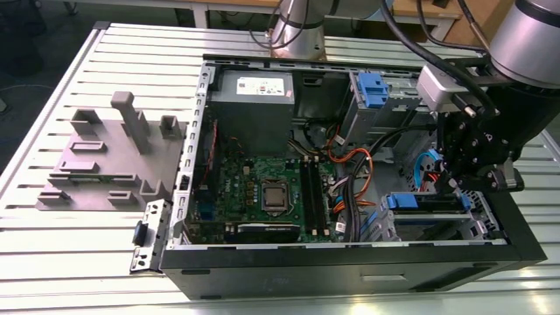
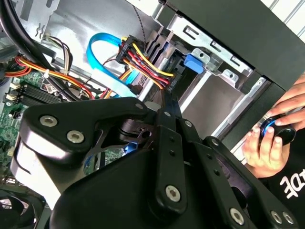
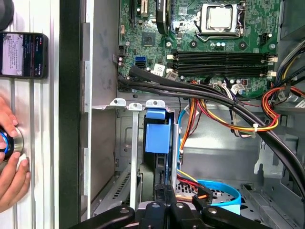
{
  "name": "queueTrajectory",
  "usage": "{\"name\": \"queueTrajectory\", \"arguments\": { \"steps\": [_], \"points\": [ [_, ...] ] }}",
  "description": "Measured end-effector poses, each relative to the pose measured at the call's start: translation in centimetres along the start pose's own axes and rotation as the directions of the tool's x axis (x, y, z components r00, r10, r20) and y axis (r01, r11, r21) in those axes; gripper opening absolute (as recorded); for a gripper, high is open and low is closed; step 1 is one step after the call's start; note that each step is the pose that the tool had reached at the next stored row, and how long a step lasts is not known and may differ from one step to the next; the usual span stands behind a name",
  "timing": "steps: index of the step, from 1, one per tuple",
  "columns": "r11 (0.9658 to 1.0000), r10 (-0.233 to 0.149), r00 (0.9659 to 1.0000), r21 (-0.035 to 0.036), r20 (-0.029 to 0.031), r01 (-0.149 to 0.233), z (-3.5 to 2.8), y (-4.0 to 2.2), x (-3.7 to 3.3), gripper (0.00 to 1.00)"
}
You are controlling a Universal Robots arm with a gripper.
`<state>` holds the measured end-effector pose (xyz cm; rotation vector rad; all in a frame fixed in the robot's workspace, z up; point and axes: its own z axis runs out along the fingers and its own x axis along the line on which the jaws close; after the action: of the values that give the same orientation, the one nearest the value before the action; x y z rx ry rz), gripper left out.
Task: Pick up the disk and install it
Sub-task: 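Insert the second disk wire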
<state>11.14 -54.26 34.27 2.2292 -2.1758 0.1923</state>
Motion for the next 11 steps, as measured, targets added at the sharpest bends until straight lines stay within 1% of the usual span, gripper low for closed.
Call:
{"name": "queueTrajectory", "arguments": {
  "steps": [6,9,11],
  "points": [
    [1.0000,0.000,1.0000,-0.0001,-0.0001,0.000,-0.79,-0.05,0.09,0.11],
    [1.0000,0.000,1.0000,-0.0001,0.0003,0.000,-0.81,-0.05,0.09,0.11],
    [1.0000,0.000,1.0000,-0.0002,0.0000,0.000,-0.84,0.07,0.09,0.11]
  ]
}}
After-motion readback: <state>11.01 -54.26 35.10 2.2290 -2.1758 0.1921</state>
